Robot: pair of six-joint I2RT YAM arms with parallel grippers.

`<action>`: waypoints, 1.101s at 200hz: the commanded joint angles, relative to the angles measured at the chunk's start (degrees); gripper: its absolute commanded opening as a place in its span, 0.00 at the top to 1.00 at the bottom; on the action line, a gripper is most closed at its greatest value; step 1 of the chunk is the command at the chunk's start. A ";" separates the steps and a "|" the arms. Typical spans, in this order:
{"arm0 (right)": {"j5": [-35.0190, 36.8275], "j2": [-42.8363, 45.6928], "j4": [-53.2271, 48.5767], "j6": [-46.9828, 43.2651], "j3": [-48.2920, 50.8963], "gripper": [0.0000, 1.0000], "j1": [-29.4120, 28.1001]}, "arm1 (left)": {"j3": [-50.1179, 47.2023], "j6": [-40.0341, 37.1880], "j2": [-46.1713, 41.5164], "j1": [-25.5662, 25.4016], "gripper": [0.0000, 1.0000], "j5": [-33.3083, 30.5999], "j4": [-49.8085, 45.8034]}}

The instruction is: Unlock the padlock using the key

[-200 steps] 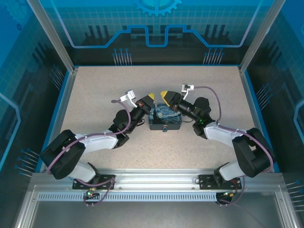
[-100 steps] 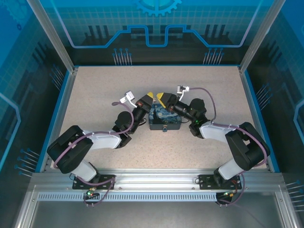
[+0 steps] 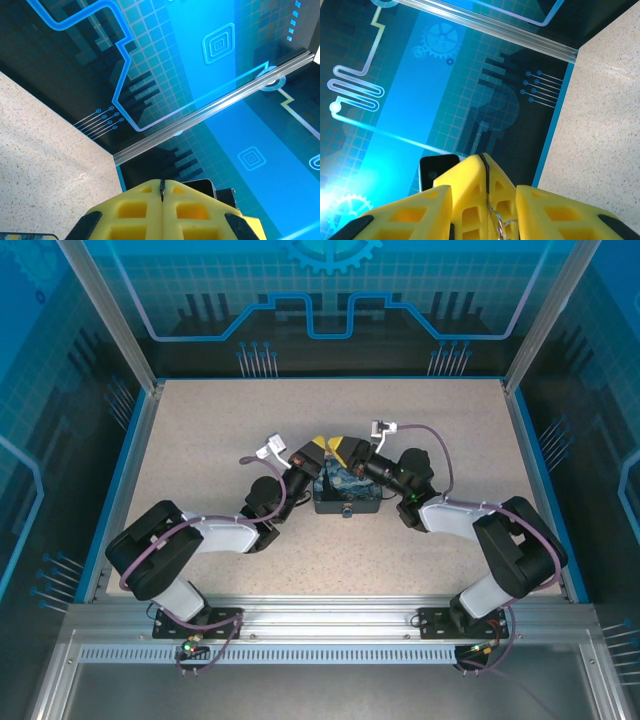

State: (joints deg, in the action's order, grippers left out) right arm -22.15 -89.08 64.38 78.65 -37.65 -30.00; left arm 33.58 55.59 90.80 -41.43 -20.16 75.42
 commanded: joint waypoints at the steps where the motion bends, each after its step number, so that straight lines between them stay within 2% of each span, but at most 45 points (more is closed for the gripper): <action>1: -0.34 -0.88 2.15 -0.17 -0.72 0.62 -0.93 | 1.04 0.18 -0.37 -0.36 1.00 -1.24 2.94; 25: -0.32 -1.11 2.46 -0.13 -0.41 0.62 -1.11 | 1.20 -0.05 -0.63 -0.37 1.00 -1.20 2.82; 106: -1.23 -1.74 3.41 0.10 0.10 0.75 -1.29 | 1.66 -0.46 -0.44 -0.35 1.00 -1.64 2.98; 220: -1.72 -1.96 3.78 -0.07 1.87 0.81 -1.35 | 1.90 -1.10 -0.19 -0.32 1.00 -1.72 2.91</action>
State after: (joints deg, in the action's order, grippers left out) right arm -23.18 -90.35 65.78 78.70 -36.36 -30.50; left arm 33.71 55.40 90.80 -41.43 -20.47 75.35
